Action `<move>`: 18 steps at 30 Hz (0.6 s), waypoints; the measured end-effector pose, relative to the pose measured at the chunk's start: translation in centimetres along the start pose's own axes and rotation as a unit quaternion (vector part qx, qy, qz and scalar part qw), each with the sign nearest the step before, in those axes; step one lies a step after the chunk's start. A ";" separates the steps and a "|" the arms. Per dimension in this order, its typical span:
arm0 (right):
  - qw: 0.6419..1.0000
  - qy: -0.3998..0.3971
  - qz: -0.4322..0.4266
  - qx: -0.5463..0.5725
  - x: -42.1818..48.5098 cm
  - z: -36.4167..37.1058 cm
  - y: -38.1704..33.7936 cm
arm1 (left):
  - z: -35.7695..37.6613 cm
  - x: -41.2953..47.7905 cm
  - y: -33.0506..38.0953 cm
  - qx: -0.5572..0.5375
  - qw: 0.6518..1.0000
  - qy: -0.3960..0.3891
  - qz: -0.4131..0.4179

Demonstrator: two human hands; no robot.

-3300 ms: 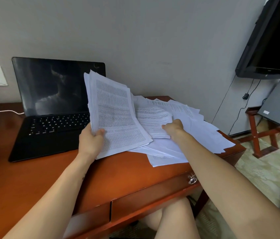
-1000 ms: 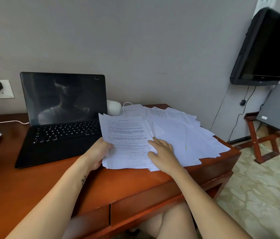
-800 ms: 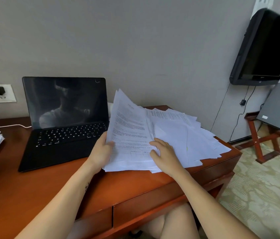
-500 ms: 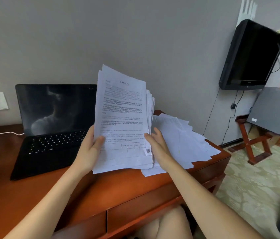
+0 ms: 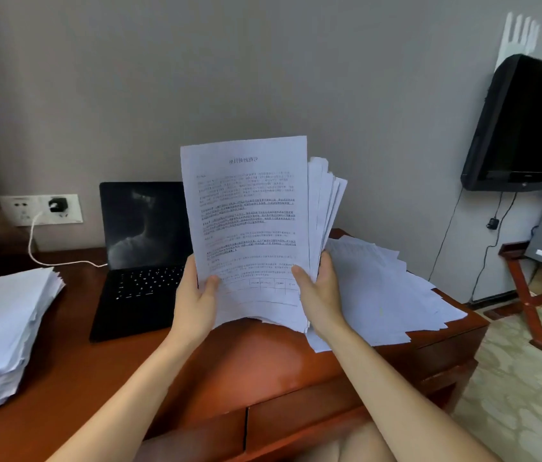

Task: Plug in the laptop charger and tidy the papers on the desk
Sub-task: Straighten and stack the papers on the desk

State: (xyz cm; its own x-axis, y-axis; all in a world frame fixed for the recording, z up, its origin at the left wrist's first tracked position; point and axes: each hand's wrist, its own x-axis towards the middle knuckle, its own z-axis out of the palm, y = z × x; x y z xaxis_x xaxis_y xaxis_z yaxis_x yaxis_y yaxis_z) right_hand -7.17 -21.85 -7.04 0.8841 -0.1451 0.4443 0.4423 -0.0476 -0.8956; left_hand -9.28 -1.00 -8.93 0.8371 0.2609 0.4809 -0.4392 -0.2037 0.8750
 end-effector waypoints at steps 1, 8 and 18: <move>1.000 0.003 0.001 0.001 -0.4 0.2 0.2 | -0.1 -0.2 -0.1 -0.006 1.000 0.011 -0.012; 0.999 0.004 0.027 0.019 -0.9 -0.1 0.3 | -0.4 -0.1 0.3 -0.044 0.996 0.023 -0.070; 0.999 0.020 -0.025 -0.013 -0.1 0.2 -0.9 | 0.4 3.2 2.9 0.063 0.996 0.053 -0.038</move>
State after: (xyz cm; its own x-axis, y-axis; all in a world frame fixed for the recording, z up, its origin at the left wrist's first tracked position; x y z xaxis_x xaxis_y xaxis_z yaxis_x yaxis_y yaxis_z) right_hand -7.68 -21.58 -6.27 0.8542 -0.1815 0.4873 0.4808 -0.0810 -0.8731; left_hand -7.77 -1.09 -4.88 0.8248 0.3766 0.4217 -0.3256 -0.2935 0.8988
